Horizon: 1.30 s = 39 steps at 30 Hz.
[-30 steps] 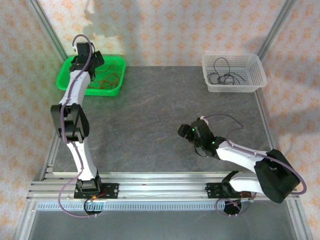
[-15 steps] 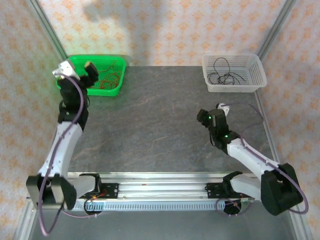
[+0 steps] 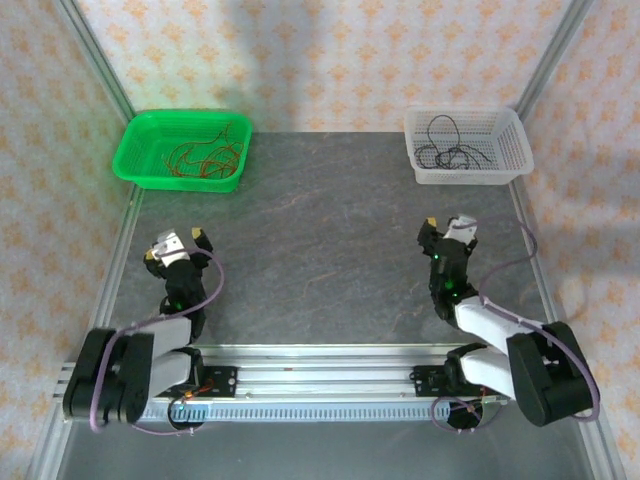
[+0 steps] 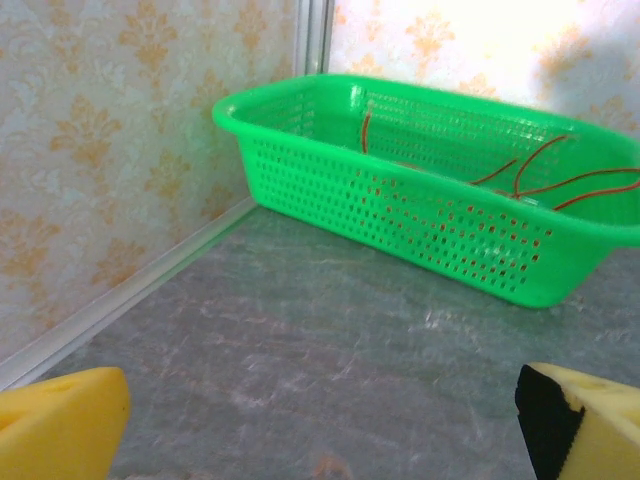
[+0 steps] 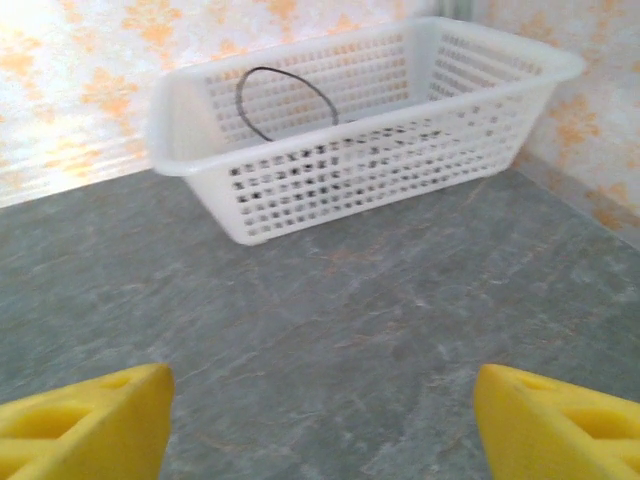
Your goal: Untangle the cables
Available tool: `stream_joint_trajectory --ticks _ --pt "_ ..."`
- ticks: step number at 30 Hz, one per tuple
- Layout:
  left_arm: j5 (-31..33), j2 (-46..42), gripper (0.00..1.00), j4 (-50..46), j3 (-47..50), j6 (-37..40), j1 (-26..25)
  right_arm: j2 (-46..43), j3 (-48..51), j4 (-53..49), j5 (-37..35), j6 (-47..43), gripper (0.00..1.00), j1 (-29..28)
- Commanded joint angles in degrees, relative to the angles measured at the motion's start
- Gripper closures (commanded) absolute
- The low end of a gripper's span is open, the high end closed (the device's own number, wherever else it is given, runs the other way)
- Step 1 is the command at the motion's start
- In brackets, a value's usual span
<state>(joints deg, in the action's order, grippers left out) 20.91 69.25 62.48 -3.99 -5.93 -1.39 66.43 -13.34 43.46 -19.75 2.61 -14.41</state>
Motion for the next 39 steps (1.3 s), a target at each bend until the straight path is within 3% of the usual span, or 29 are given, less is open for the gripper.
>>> stream_joint_trajectory --ticks 1,3,5,8,12,13,14,15,16,18,25,39 --pt "-2.4 9.6 0.01 24.9 2.4 0.1 0.3 2.8 4.2 13.2 -1.1 -2.2 0.22 2.8" --pt "-3.9 16.7 0.01 36.4 3.9 0.9 1.0 2.7 6.8 20.7 3.3 -3.0 0.22 4.9" --pt "-8.8 17.0 0.01 33.7 3.8 0.2 2.0 3.7 10.3 29.5 9.1 -2.4 0.22 8.4" --pt "-9.5 20.9 0.0 35.6 1.6 0.5 2.6 5.9 10.3 31.7 14.7 -1.7 0.22 12.6" --pt "-14.6 18.0 0.01 14.9 -6.6 1.0 3.1 21.8 9.5 47.1 20.8 -3.1 0.25 13.9" --pt "-16.0 18.7 0.01 15.1 -7.2 2.4 2.7 22.3 6.8 43.5 23.1 -4.4 0.25 13.8" --pt "-16.6 18.7 0.01 15.6 -7.1 2.5 2.7 19.8 1.6 27.5 25.0 -5.3 0.24 13.8" --pt "-16.6 18.5 0.01 14.9 -7.2 2.5 2.7 20.4 -2.4 22.0 25.2 -5.4 0.2 13.8" --pt "-16.5 18.5 0.01 14.9 -7.3 2.5 2.7 21.3 0.3 29.2 24.4 -4.7 0.09 13.9" --pt "-16.4 18.6 0.01 15.3 -7.1 2.6 2.7 20.2 -0.6 24.9 23.4 -4.5 0.0 14.0" --pt "-20.9 18.6 0.01 12.5 -8.5 4.5 2.5 20.5 0.1 27.1 23.4 -4.6 0.0 13.9" --pt "-20.9 18.7 0.01 12.3 -8.8 4.5 2.5 20.4 0.0 26.6 23.4 -4.6 0.0 13.9"
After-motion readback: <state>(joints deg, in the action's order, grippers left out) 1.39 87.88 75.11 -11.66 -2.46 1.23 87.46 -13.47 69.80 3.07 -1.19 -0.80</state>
